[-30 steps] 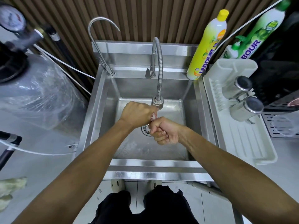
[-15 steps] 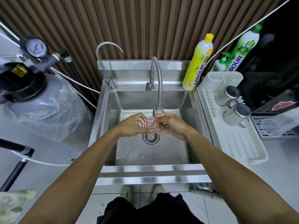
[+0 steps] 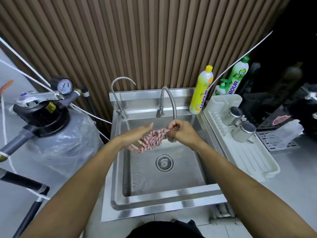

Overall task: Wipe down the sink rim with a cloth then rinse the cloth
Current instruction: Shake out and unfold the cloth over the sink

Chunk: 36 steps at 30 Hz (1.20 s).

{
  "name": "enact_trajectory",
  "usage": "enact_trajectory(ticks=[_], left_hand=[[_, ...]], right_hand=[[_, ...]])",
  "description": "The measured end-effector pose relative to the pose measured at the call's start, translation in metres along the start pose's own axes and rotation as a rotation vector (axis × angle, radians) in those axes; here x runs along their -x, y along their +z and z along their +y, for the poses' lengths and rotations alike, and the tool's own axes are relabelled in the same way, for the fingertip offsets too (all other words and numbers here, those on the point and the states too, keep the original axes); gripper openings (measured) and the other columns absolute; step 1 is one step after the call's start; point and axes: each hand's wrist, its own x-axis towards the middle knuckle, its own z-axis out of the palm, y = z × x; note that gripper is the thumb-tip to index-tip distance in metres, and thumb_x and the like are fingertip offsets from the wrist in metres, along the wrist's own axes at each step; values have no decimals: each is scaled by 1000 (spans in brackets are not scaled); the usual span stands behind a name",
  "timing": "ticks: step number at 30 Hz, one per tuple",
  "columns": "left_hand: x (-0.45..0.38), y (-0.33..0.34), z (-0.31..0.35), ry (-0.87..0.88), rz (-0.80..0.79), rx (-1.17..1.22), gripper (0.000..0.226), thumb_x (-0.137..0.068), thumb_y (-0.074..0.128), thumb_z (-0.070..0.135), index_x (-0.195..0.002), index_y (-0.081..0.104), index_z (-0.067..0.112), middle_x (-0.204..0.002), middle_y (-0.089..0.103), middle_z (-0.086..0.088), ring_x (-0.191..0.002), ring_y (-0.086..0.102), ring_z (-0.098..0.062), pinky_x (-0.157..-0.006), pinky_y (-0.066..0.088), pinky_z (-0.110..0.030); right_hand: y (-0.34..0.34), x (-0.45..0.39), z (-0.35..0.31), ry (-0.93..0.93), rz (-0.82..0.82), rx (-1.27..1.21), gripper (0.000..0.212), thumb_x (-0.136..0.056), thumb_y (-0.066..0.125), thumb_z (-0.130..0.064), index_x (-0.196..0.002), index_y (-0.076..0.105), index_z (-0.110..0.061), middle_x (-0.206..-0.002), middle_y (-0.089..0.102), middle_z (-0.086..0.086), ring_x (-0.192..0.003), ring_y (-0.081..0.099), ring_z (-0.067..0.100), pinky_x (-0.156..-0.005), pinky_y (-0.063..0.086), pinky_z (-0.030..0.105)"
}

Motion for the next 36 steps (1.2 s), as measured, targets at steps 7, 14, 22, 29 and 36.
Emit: enact_trajectory(ticks=[7, 14, 22, 29, 36], left_hand=[[-8, -5, 3, 283, 156, -237, 94, -54, 78, 83, -133, 41, 48, -141, 45, 4, -127, 50, -16, -109, 45, -40], [-5, -18, 22, 465, 249, 62, 24, -83, 78, 23, -102, 63, 21, -88, 74, -2, -74, 68, -13, -75, 53, -34], [11, -57, 42, 366, 269, -228, 19, -87, 68, 30, -105, 63, 28, -98, 74, 3, -85, 74, -13, -81, 61, -38], [22, -86, 60, 491, 310, -333, 20, -102, 52, 37, -103, 70, 31, -98, 74, 7, -93, 71, -13, -81, 56, -33], [36, -104, 106, 562, 368, -456, 18, -98, 60, 39, -88, 72, 29, -85, 70, 11, -80, 66, -4, -74, 52, -33]], right_hand=[[15, -7, -32, -48, 127, 39, 10, -85, 73, -3, -88, 63, 0, -73, 60, 12, -66, 54, 25, -63, 43, 36], [22, -20, -66, -166, 197, 135, 25, -81, 74, 2, -76, 62, -20, -64, 60, -3, -60, 55, 12, -64, 46, 29], [7, -28, -88, -146, 146, -44, 30, -86, 77, 3, -95, 60, -20, -81, 65, 8, -73, 64, 17, -68, 54, 30], [-12, -30, -104, -78, 22, -28, 38, -84, 62, 15, -114, 68, -7, -88, 67, 8, -78, 64, 20, -62, 53, 27], [-30, -30, -127, -103, -123, 103, 6, -85, 76, -4, -87, 73, 0, -82, 72, 14, -76, 69, 23, -84, 61, 47]])
